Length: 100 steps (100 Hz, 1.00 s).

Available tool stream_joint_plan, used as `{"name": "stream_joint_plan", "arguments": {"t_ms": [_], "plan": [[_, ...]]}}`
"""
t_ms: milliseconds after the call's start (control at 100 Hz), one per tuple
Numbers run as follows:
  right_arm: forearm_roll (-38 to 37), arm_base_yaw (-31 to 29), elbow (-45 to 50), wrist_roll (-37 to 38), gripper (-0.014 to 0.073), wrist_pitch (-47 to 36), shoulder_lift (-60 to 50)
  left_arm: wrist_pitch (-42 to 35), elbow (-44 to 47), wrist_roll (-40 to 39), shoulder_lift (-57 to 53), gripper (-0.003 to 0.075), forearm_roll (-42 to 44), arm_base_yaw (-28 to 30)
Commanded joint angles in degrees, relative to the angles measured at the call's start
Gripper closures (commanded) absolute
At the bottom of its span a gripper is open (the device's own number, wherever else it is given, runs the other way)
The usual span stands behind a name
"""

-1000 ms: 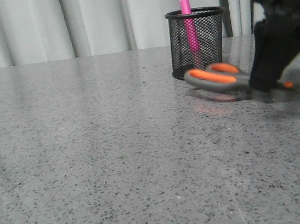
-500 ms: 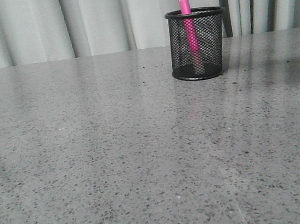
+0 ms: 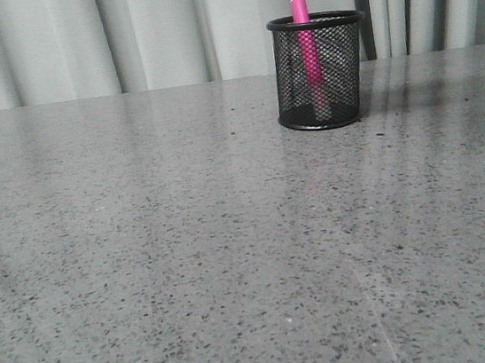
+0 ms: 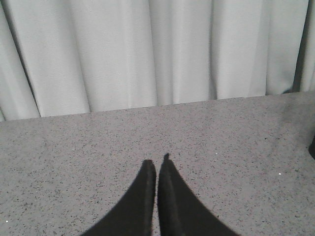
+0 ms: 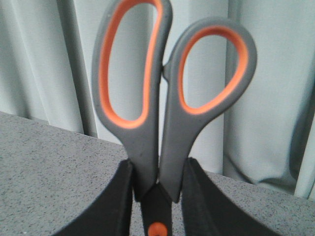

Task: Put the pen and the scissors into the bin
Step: 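Lift the scissors with the right gripper above the mesh cup, then lower the scissors blades-first into the cup and open the right gripper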

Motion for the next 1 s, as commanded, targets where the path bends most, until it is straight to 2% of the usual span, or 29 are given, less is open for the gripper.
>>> {"name": "stream_joint_plan", "arguments": {"t_ms": [0, 240, 690, 990], "plan": [[0.0, 0.1, -2.7, 0.0, 0.067, -4.9, -0.5, -3.2, -1.7, -0.6, -0.2, 0.0739, -0.9, 0.1], [0.0, 0.1, -2.7, 6.9, 0.067, -7.9, 4.2, -3.6, -1.7, -0.6, -0.2, 0.0739, -0.9, 0.1], [0.0, 0.8, 2.1, 7.1, 0.067, -10.5, 5.9, -3.6, -1.7, -0.6, -0.2, 0.0739, -0.9, 0.1], [-0.5, 3.6, 5.2, 7.1, 0.067, -13.8, 5.9, -3.6, -1.7, -0.6, -0.2, 0.0739, -0.9, 0.1]]}}
